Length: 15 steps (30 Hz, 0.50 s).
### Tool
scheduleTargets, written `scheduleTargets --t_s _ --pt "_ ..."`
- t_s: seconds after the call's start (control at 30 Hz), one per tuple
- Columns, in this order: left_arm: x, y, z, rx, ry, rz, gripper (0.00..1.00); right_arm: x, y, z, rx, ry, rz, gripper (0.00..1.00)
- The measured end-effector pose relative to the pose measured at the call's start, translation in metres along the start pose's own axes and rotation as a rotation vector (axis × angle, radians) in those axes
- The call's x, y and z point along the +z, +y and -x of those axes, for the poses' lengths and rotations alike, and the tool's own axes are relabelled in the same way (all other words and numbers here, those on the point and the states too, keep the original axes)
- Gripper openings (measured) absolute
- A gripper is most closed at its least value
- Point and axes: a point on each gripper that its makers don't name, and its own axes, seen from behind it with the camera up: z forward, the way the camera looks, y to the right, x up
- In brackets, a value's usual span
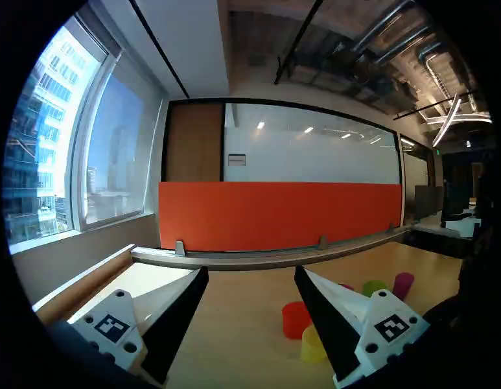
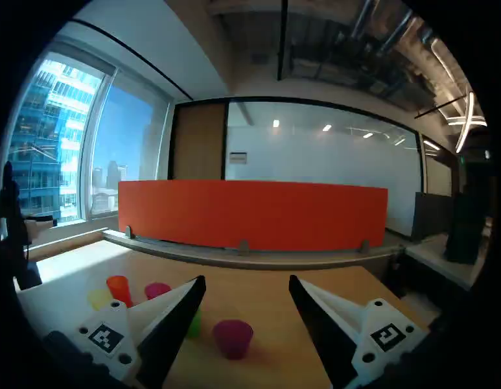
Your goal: Pour water
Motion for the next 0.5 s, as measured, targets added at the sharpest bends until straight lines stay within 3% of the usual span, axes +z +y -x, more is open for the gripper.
scheduleTargets --t_s 0.3,0.5 --pt "0.014 0.008 -0.037 -0.007 -0.020 0.056 0.99 0.000 -0.019 -0.042 -0.022 0.000 -0.061 1.00" --pt "0.017 0.019 -0.045 -0.021 -0.034 0.121 0.99 0.001 -0.027 -0.045 -0.021 -0.015 -0.095 1.00"
